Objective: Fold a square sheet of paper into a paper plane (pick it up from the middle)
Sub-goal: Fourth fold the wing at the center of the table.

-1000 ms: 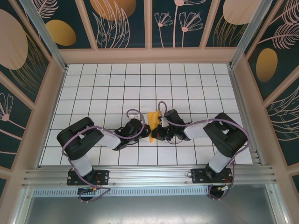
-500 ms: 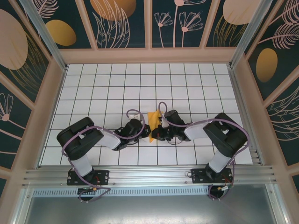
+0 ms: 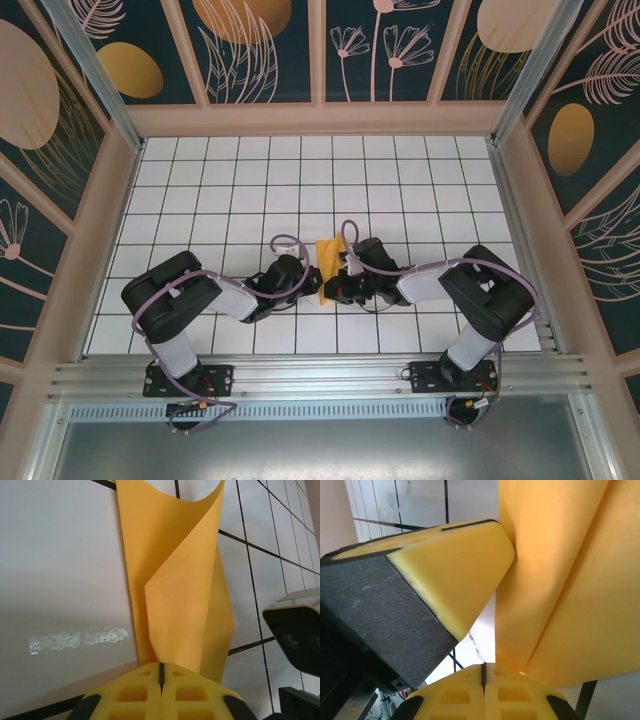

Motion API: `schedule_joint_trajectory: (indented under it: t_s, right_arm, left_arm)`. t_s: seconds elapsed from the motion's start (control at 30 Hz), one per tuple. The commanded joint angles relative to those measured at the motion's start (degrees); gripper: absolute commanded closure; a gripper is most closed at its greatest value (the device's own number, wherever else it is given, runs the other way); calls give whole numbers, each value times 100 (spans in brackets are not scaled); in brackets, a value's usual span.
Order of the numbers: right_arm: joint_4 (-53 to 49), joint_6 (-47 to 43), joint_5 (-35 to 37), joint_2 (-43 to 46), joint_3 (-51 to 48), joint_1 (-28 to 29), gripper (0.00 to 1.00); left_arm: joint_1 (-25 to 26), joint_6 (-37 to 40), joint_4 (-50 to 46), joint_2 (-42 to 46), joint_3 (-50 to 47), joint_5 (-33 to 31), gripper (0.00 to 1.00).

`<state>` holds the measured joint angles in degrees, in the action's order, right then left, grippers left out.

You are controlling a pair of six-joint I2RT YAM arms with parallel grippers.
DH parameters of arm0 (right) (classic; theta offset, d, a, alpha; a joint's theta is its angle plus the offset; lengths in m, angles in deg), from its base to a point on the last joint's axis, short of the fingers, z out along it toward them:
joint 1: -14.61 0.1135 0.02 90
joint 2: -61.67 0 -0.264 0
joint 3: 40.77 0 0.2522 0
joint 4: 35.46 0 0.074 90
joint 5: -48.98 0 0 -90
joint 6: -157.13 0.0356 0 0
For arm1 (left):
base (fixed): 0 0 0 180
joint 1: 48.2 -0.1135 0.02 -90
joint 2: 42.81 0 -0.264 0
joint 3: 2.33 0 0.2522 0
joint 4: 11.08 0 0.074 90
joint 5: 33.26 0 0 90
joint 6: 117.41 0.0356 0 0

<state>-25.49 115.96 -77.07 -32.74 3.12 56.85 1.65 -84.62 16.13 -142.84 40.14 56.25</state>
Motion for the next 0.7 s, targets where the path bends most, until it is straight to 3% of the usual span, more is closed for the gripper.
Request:
schedule_joint_trajectory:
  t_s: [0.0, 0.27, 0.67]
  right_arm:
    - [190, 54, -97, -182, -60, 56, 96]
    - [-142, -73, 137, -481, 2, 61, 97]
    - [-285, -66, -7, 227, 2, 123, 95]
  left_arm:
    - [-27, 76, -222, -51, -154, -65, 100]
    - [-27, 76, -268, -38, -148, -91, 100]
    - [-27, 111, -325, -38, -111, -109, 100]
